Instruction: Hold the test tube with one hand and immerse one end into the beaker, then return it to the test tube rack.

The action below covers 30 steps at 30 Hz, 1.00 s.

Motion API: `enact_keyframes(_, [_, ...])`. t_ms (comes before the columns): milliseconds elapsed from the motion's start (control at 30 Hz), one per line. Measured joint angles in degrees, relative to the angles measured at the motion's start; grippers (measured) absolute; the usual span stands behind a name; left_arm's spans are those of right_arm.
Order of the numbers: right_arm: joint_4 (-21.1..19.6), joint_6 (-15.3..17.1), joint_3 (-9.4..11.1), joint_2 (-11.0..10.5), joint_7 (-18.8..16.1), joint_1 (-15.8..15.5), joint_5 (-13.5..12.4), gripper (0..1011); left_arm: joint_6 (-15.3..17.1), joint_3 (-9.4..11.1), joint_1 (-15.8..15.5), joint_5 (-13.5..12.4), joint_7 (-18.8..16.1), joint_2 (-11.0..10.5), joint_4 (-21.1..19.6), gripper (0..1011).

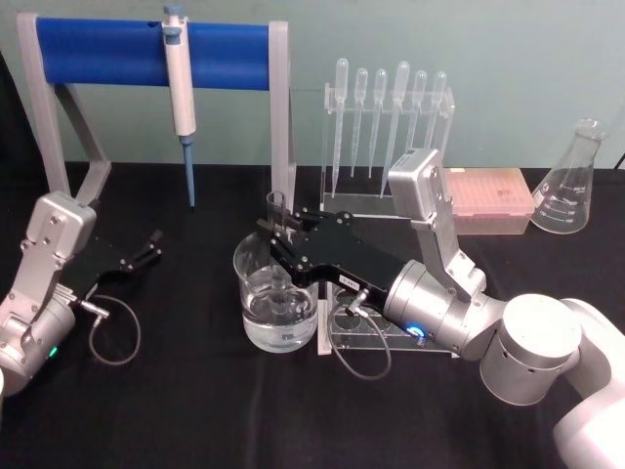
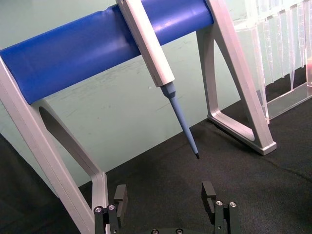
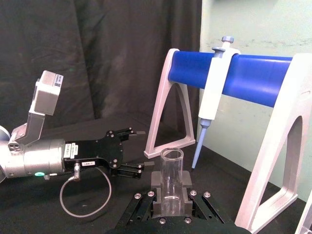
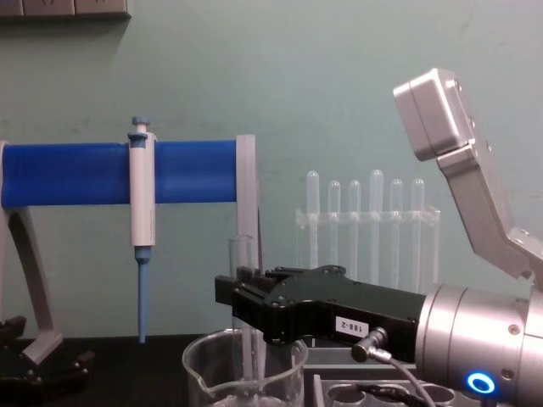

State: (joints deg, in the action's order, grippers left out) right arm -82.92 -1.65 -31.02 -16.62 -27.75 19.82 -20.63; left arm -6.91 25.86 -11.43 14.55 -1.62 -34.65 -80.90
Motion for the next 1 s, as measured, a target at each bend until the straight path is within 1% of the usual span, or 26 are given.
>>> enact_keyframes(100, [0.0, 0.0, 0.0, 0.0, 0.0, 0.0, 0.0, 224, 0.0, 0.0, 0.0, 0.0, 0.0, 0.0, 0.0, 1000])
enact_keyframes(233, [-1.9, 1.0, 0.3, -0.4, 0.0, -0.1, -0.1, 224, 0.0, 0.0, 0.0, 0.0, 0.0, 0.0, 0.0, 1000])
enact_keyframes(433, [-7.3, 3.3, 1.5, -1.7, -0.1, 0.2, -1.5, 224, 0.0, 0.0, 0.0, 0.0, 0.0, 0.0, 0.0, 1000])
enact_keyframes(533, [-11.0, 5.0, 2.3, -2.7, -0.1, 1.0, -2.7, 224, 0.0, 0.0, 0.0, 0.0, 0.0, 0.0, 0.0, 1000])
enact_keyframes(567, [-11.0, 5.0, 2.3, -2.7, -0.1, 1.0, -2.7, 224, 0.0, 0.0, 0.0, 0.0, 0.0, 0.0, 0.0, 1000])
enact_keyframes(600, [-12.3, 5.5, 2.7, -3.1, -0.1, 1.3, -3.1, 224, 0.0, 0.0, 0.0, 0.0, 0.0, 0.0, 0.0, 1000])
enact_keyframes(700, [-14.3, 6.4, 3.4, -3.9, 0.2, 1.6, -3.9, 224, 0.0, 0.0, 0.0, 0.0, 0.0, 0.0, 0.0, 1000])
enact_keyframes(833, [-17.6, 8.2, 4.9, -5.6, 1.6, 1.7, -5.4, 224, 0.0, 0.0, 0.0, 0.0, 0.0, 0.0, 0.0, 1000])
enact_keyframes(867, [-18.1, 8.5, 5.2, -6.0, 1.9, 1.5, -5.6, 224, 0.0, 0.0, 0.0, 0.0, 0.0, 0.0, 0.0, 1000])
enact_keyframes(900, [-19.4, 8.9, 6.1, -7.0, 2.5, 0.9, -6.1, 224, 0.0, 0.0, 0.0, 0.0, 0.0, 0.0, 0.0, 1000])
enact_keyframes(1000, [-20.7, 9.2, 7.3, -8.3, 3.3, -0.3, -6.8, 225, 0.0, 0.0, 0.0, 0.0, 0.0, 0.0, 0.0, 1000])
